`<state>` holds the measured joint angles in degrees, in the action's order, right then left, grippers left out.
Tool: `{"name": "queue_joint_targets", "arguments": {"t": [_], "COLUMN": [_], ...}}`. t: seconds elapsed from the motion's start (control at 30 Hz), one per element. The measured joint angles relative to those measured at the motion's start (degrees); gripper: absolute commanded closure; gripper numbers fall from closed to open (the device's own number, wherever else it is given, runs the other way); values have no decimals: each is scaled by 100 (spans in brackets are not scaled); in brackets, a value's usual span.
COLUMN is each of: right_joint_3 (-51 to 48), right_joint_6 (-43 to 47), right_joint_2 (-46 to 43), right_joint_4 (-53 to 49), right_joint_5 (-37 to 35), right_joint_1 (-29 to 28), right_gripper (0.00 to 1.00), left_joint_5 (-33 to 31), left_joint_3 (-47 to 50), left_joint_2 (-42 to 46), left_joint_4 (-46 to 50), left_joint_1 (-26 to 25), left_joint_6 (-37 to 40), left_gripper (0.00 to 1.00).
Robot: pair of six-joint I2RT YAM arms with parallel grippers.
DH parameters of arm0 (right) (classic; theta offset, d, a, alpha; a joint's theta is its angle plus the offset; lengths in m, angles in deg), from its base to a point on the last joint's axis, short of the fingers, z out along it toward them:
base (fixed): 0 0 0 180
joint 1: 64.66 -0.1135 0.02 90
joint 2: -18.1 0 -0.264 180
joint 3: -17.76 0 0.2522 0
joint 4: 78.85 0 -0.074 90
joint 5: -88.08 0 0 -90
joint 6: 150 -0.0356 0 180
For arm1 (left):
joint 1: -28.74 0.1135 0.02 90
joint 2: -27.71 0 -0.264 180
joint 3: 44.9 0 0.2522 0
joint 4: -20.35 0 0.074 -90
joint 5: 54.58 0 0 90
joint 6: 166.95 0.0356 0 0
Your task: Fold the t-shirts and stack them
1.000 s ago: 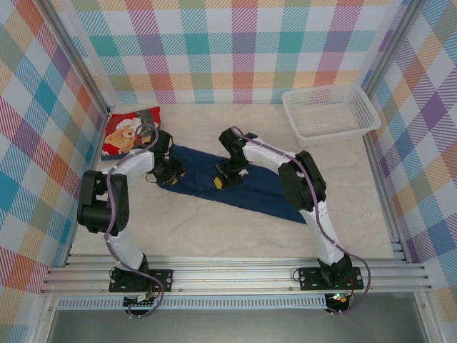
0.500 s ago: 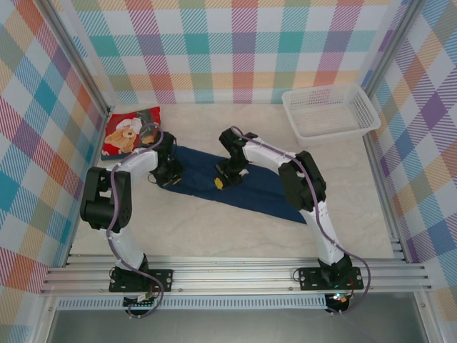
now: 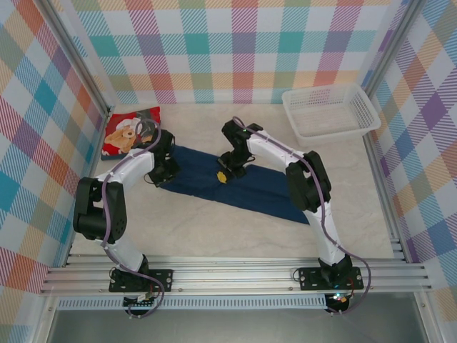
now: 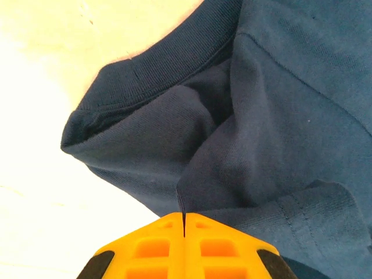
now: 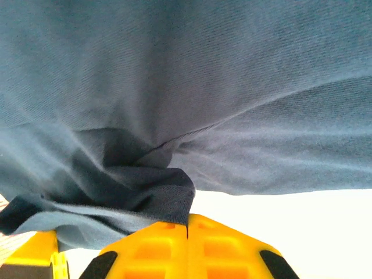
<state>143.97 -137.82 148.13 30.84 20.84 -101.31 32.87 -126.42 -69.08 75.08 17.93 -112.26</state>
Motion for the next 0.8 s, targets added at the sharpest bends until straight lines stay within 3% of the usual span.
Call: {"name": "queue_joint_targets", "arguments": {"t": [0.2,0.57,0.67,0.73,0.8], "right_joint_3": [872,942,1185,1523,1967], "right_joint_6": [538,1054,1285,1443,1578], "right_joint_2": [2,570,918,1128,1362], "right_joint_4": [-643,-673,-623,-651,-737], "right_joint_5": [-131,-186,-240,-245,-238], "right_joint_1": [0,-7,11,48,109], "right_gripper": [100,99,87,82,78], "left_joint_5": [-146,-144,-149,-175,-214], "left_joint_3": [0,0,0,0,-2], "left_joint_2": [2,-179,-330,-396,-442], "left_joint_4": [92,94,103,133,212], "left_joint_1": [-31,-131,-146,-146,-146], "left_joint_6": [48,87,87,90,105], "left_gripper": [100,100,100,92,74]}}
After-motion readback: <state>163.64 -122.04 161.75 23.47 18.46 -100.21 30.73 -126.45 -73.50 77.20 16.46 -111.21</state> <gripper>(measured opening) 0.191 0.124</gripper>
